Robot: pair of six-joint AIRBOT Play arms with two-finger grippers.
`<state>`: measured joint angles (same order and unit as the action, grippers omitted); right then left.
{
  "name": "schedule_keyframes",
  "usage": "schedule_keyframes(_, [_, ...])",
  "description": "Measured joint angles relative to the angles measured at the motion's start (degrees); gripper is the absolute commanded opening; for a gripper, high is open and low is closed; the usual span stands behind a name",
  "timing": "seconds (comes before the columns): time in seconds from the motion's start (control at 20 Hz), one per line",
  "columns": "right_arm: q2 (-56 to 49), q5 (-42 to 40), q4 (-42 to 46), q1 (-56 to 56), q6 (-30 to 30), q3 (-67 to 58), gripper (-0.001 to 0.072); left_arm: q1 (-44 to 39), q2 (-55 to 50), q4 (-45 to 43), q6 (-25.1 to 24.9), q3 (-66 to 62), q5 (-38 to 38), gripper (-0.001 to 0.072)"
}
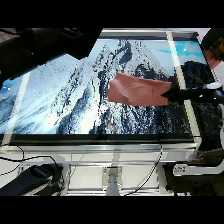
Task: Fold the clothes and pants, and hang the long-sleeved shirts on hangers.
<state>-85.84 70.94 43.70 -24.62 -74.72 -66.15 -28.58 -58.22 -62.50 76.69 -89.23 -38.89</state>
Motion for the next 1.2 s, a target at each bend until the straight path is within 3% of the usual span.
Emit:
schedule_keyframes(0.2, [4.0,6.0,15.3,-9.0,-6.3,-11.9,0.0014,0.0,0.0,0.0,0.0,0.0,0.0,0.0507])
schedule_keyframes(0.45, [5.1,9.7,26.6,-20.7,-11.8,-22.9,0.0015,0.0,0.0,0.0,0.0,0.0,0.1,0.0507])
schedule_keyframes(0.95, [5.3,17.4,43.3,-27.7,-20.3,-26.7,0.0026,0.0,0.0,0.0,0.0,0.0,0.9,0.0507])
schedule_keyframes(1.0, [5.3,18.1,43.8,-27.7,-20.6,-26.8,0.0109,0.0,0.0,0.0,0.0,0.0,0.9,0.0507])
schedule_keyframes(1.05, [5.3,18.9,44.4,-27.8,-20.9,-26.8,0.0301,0.0,0.0,0.0,0.0,0.0,0.9,0.0507])
schedule_keyframes(1.1, [5.3,19.6,45.0,-27.8,-21.1,-26.8,0.0425,0.0,0.0,0.0,0.0,0.0,0.9,0.0507])
schedule_keyframes(1.2, [5.3,21.1,45.5,-27.9,-21.5,-26.9,0.0434,0.0,0.0,0.0,0.0,0.0,0.9,0.0507])
